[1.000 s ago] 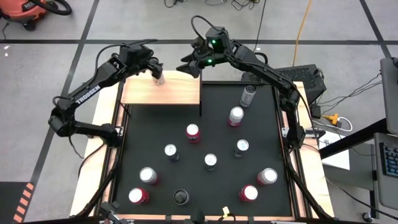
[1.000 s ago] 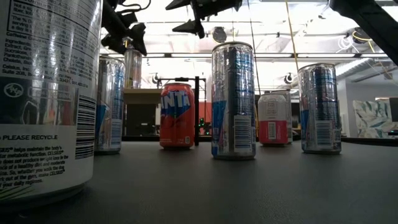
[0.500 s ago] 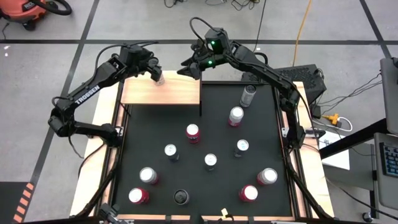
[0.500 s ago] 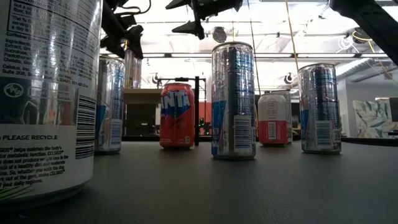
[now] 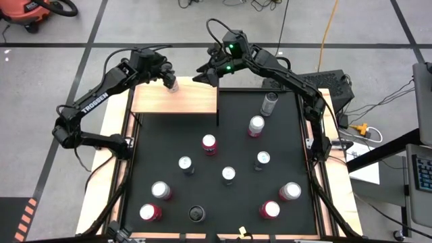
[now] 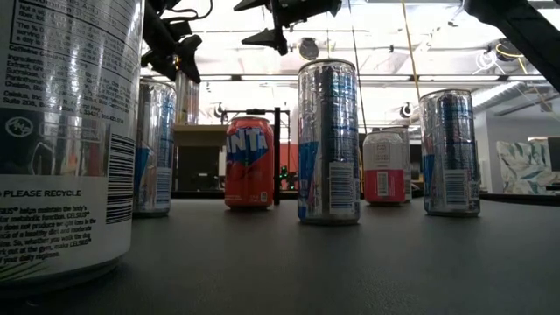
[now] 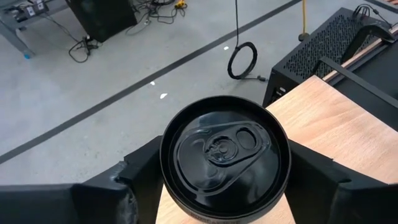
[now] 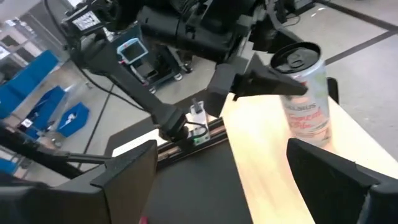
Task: Place canned beverage on shelf
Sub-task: Put the middle white yellow soda can on the shelf
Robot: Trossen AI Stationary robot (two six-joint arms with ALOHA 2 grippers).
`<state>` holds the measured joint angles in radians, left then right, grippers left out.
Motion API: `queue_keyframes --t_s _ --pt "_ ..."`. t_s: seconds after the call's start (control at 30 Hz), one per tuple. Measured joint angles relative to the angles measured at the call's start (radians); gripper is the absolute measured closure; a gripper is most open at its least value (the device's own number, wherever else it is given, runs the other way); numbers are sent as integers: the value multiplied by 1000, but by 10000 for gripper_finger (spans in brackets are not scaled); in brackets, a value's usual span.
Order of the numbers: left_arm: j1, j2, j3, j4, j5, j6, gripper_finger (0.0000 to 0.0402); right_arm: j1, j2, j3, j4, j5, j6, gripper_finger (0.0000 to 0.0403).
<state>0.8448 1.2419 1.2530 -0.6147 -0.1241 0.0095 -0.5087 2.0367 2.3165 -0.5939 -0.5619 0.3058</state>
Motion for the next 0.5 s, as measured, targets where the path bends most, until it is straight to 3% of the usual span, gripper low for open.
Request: queue_keyframes --t_s 0.5 --pt "-1 -24 13 -21 75 116 157 1 0 0 -37 -61 -7 65"
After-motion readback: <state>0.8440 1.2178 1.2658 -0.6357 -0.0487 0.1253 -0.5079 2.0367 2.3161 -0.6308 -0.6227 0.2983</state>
